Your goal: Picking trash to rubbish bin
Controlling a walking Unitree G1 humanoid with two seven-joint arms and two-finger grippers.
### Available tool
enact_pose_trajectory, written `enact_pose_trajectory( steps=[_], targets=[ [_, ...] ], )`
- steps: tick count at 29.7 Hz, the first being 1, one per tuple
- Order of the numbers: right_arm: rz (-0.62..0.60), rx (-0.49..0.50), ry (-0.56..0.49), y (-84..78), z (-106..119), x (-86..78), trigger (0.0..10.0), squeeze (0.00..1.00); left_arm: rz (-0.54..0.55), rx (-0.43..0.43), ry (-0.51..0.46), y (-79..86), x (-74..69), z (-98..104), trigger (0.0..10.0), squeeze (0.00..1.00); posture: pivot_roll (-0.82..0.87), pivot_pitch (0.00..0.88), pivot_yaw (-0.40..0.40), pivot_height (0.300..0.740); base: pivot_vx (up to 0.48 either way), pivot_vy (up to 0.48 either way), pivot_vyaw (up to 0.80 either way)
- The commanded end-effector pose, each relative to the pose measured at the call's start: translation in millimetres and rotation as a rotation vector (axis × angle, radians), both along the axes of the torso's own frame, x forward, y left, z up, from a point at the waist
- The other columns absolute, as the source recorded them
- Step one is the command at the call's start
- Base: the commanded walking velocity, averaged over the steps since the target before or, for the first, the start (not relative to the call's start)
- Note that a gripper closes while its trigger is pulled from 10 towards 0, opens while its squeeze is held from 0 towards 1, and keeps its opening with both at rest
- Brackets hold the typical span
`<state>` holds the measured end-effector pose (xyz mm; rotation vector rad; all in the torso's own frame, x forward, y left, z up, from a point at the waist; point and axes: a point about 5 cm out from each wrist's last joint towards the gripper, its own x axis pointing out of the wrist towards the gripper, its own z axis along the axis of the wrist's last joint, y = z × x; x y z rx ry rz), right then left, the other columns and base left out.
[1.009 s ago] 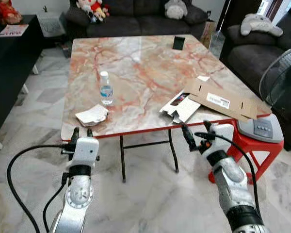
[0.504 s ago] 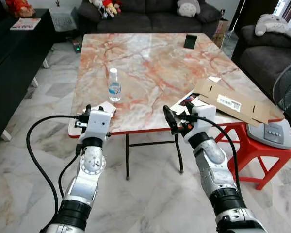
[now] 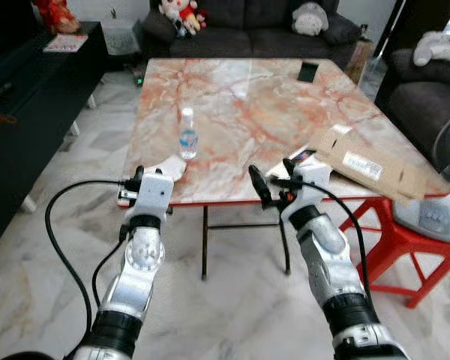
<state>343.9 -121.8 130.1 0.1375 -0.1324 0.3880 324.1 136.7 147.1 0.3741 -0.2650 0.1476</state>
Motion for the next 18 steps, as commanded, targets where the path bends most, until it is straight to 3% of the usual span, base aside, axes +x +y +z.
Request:
enact_pose_trajectory(
  steps=[1, 18],
  targets=[
    [0.003, -0.004, -0.006, 1.5, 3.2, 0.8, 10.0, 0.00, 0.007, -0.006, 0.031, -0.1, 0.3, -5.9, 10.0, 0.00, 0.00, 0.040, -0.088, 0.740, 0.266, 0.000, 0.00],
    [0.015, 0.014, 0.011, 4.5, 1.6, -1.2, 10.0, 0.00, 0.011, -0.003, 0.032, 0.7, -0.7, -6.1, 10.0, 0.00, 0.00, 0.042, -0.087, 0.740, 0.270, 0.000, 0.00]
  ],
)
